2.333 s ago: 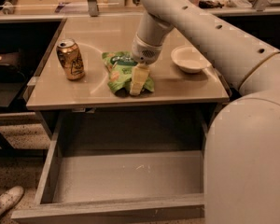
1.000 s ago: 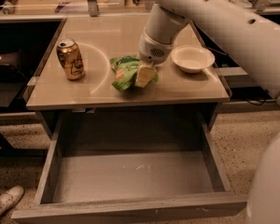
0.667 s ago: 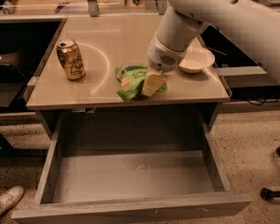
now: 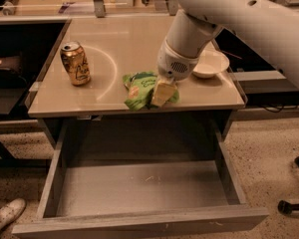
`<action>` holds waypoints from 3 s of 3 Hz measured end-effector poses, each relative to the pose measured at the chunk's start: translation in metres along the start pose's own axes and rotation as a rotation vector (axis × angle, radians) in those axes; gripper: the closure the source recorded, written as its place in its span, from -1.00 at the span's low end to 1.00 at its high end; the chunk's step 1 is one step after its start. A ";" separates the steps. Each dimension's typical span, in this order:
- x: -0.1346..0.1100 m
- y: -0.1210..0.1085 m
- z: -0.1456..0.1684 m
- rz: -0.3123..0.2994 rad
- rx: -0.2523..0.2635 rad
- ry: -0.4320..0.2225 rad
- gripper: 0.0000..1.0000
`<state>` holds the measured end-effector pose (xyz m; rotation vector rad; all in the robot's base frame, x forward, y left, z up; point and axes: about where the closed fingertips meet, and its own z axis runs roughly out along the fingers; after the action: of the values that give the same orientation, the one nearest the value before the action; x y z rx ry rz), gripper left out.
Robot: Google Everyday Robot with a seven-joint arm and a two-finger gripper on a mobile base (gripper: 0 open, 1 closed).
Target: Place green rice chip bag into top drawer
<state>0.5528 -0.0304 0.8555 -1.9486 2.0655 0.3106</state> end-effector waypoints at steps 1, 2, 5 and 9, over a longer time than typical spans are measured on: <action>0.004 0.041 -0.013 0.045 -0.009 0.036 1.00; 0.017 0.085 -0.025 0.133 0.026 0.076 1.00; 0.055 0.146 -0.021 0.322 0.081 0.125 1.00; 0.057 0.187 0.054 0.380 -0.040 0.061 1.00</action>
Offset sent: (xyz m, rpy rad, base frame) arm -0.1447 -0.0406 0.0160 -0.1156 0.0322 -0.2715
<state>0.3672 -0.0527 0.7776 -1.5923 2.4829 0.3763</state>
